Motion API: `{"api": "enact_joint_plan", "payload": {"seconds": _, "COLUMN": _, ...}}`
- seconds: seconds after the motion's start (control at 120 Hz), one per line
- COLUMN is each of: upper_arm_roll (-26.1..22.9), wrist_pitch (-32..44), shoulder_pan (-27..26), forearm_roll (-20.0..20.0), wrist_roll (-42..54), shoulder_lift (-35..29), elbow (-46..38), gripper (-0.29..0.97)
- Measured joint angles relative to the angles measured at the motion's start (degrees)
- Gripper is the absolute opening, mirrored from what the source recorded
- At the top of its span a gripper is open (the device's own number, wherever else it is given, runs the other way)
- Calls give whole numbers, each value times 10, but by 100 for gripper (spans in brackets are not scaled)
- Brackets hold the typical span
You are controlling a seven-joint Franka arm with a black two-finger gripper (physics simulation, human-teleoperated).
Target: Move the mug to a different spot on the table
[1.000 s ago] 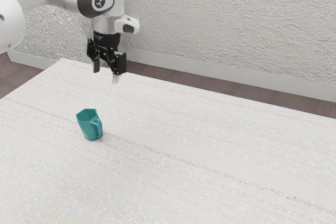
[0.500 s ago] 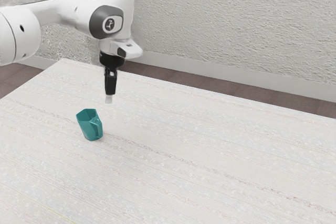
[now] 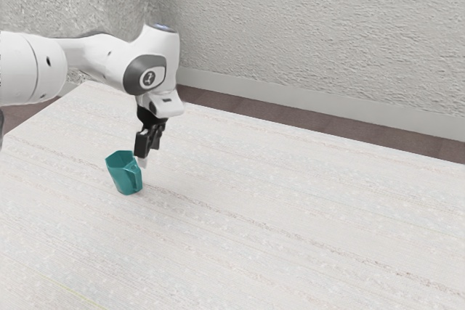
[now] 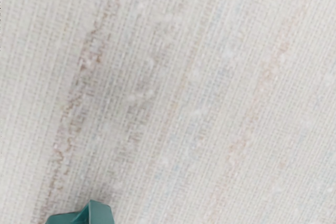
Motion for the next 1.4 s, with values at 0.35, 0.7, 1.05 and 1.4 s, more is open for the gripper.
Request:
{"api": "enact_joint_plan", "payload": {"seconds": 0.35, "upper_arm_roll": 24, "wrist_pitch": 95, "shoulder_pan": 2, "forearm_roll": 7, "wrist_roll": 77, "shoulder_lift": 52, "elbow": -11, "gripper": 68}}
{"api": "enact_joint_plan", "payload": {"seconds": 0.7, "upper_arm_roll": 37, "wrist_pitch": 185, "shoulder_pan": 5, "forearm_roll": 25, "wrist_roll": 137, "shoulder_lift": 68, "elbow": -16, "gripper": 68}}
{"api": "enact_joint_plan", "payload": {"seconds": 1.05, "upper_arm_roll": 42, "wrist_pitch": 189, "shoulder_pan": 5, "forearm_roll": 31, "wrist_roll": 178, "shoulder_lift": 67, "elbow": -46, "gripper": 68}}
{"api": "enact_joint_plan", "payload": {"seconds": 1.4, "upper_arm_roll": 57, "wrist_pitch": 168, "shoulder_pan": 5, "forearm_roll": 33, "wrist_roll": 228, "shoulder_lift": 67, "elbow": -51, "gripper": 68}}
